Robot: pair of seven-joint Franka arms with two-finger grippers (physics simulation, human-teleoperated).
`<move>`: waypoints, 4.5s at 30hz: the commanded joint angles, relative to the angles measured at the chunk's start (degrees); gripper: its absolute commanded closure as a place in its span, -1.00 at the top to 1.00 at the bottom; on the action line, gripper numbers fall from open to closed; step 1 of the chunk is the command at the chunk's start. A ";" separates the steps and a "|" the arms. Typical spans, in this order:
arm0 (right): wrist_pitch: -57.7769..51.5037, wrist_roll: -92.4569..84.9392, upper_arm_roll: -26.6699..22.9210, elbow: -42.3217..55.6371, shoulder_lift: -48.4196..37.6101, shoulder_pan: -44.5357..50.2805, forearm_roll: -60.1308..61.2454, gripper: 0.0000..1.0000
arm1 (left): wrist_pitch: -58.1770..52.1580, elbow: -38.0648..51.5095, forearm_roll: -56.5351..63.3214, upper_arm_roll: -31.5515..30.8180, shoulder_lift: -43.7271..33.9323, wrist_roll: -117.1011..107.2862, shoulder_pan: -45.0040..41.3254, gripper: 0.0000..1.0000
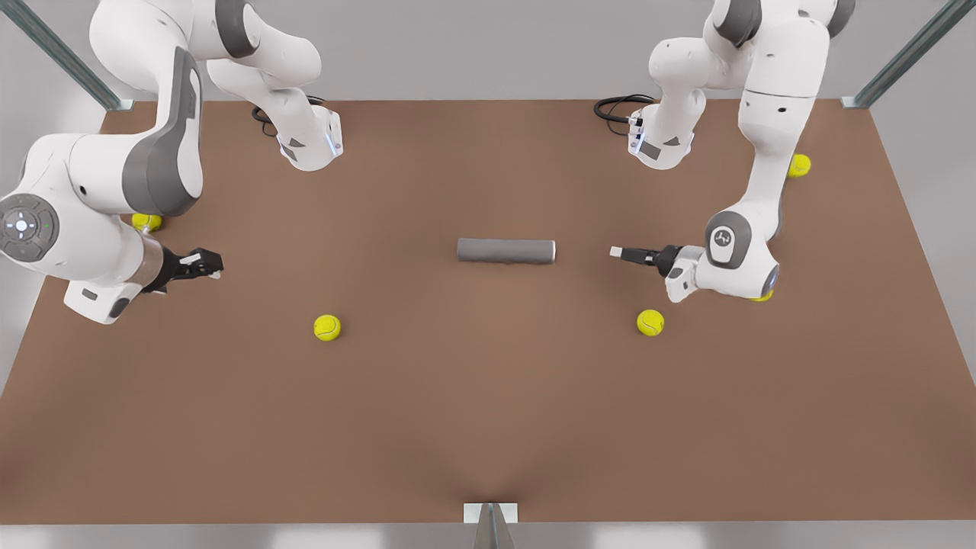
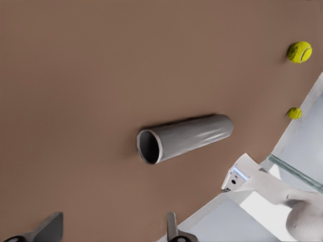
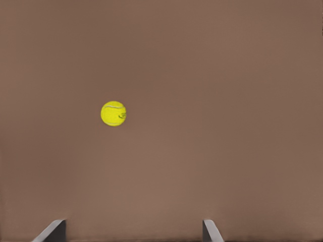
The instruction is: Put the tennis tube upright
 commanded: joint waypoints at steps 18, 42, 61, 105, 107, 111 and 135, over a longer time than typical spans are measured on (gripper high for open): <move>-3.11 20.76 0.35 0.49 -0.50 0.53 -0.51 1.00 | 19.63 -11.32 -37.05 -12.63 4.85 54.92 -4.22 1.00; -3.63 19.27 0.35 0.57 -0.59 0.45 -0.77 1.00 | 20.25 -10.36 -41.01 -19.22 10.04 53.34 -4.83 1.00; -3.63 19.27 0.35 0.57 -0.59 0.18 -0.69 1.00 | 20.25 -9.57 -40.48 -19.58 10.83 52.29 -5.10 -0.08; -3.72 19.18 -0.09 1.19 -0.41 -1.49 -1.30 1.00 | 19.72 -0.43 -11.66 -15.71 -1.30 20.22 -4.39 -0.57; -3.72 19.18 -0.09 1.19 -0.41 -1.49 -1.30 1.00 | 19.19 2.04 -3.13 -15.44 -1.82 15.46 -3.43 -0.57; -3.72 19.18 -0.09 1.10 -0.41 -1.49 -1.30 1.00 | 17.35 2.91 8.12 -13.95 -4.64 7.90 -3.25 -0.57; -3.72 19.27 0.08 1.19 -0.50 -1.49 -1.30 1.00 | 1.00 22.43 34.32 -5.60 -7.10 -15.56 -0.97 -0.57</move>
